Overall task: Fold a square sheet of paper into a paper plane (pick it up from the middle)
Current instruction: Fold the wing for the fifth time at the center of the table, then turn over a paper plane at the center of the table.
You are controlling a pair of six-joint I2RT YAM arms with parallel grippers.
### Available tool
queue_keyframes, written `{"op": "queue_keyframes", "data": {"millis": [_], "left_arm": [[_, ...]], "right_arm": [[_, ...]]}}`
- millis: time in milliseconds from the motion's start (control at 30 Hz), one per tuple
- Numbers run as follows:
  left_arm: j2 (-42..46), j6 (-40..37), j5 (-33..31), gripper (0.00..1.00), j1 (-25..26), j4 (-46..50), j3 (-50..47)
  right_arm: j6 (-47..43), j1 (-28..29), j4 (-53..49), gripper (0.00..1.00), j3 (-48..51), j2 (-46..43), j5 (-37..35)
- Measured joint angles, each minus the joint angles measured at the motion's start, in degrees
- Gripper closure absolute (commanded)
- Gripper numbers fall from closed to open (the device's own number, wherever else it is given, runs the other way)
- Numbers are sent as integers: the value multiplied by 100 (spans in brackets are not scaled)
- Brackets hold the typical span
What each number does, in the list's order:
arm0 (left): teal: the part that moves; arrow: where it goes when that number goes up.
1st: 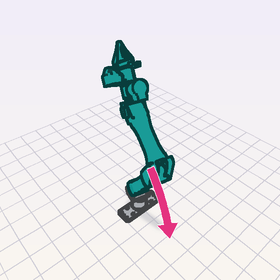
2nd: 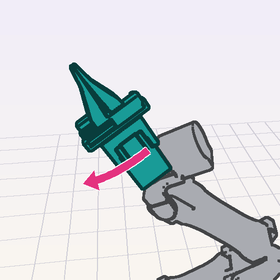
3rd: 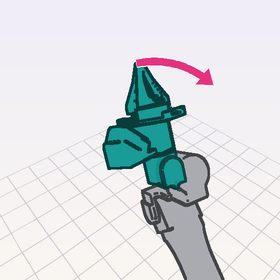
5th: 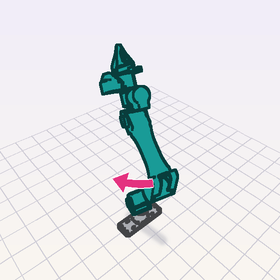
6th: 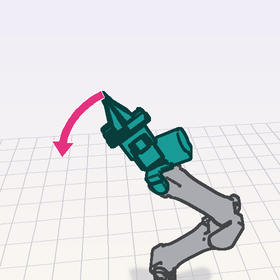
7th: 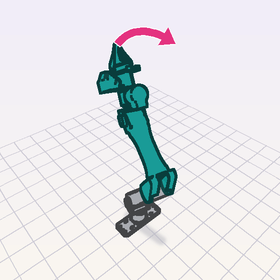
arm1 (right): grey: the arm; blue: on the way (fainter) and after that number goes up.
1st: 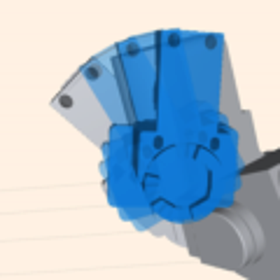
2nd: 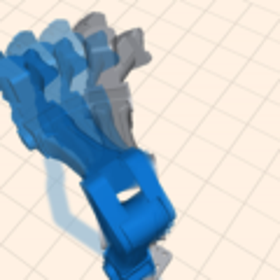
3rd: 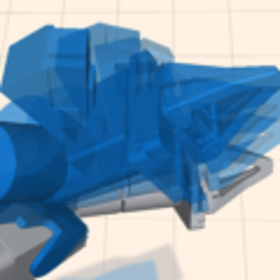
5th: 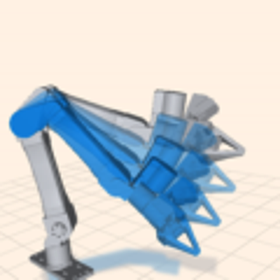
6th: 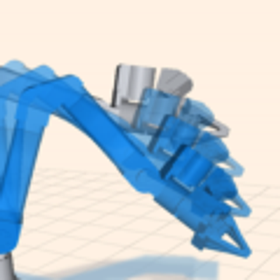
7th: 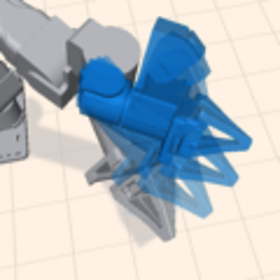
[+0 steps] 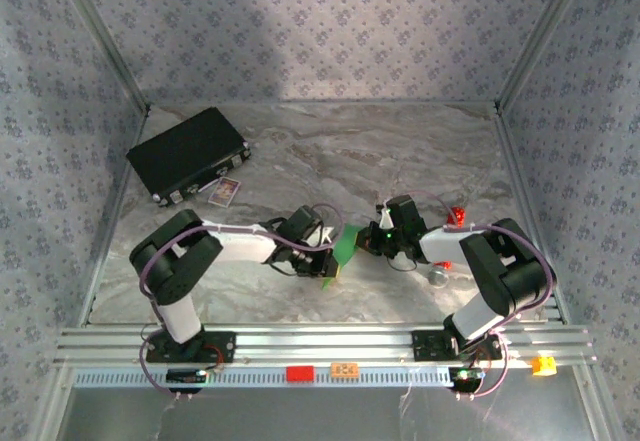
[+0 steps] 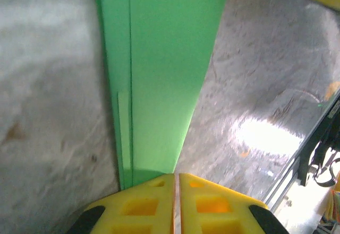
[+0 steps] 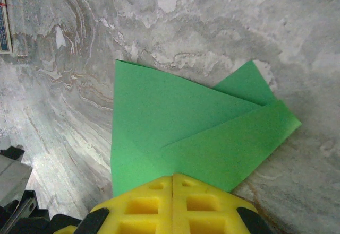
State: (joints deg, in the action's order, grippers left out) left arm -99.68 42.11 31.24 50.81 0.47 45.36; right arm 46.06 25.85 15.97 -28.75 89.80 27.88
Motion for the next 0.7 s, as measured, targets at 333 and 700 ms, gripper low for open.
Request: {"op": "queue_keyframes", "data": {"millis": [333, 700], "left_arm": [[800, -118, -404, 93, 107, 544, -306], [940, -122, -533, 79, -584, 472, -146]], "right_arm": [[-24, 2, -79, 91, -79, 15, 68], [-42, 116, -807, 78, -79, -1362, -221]]}}
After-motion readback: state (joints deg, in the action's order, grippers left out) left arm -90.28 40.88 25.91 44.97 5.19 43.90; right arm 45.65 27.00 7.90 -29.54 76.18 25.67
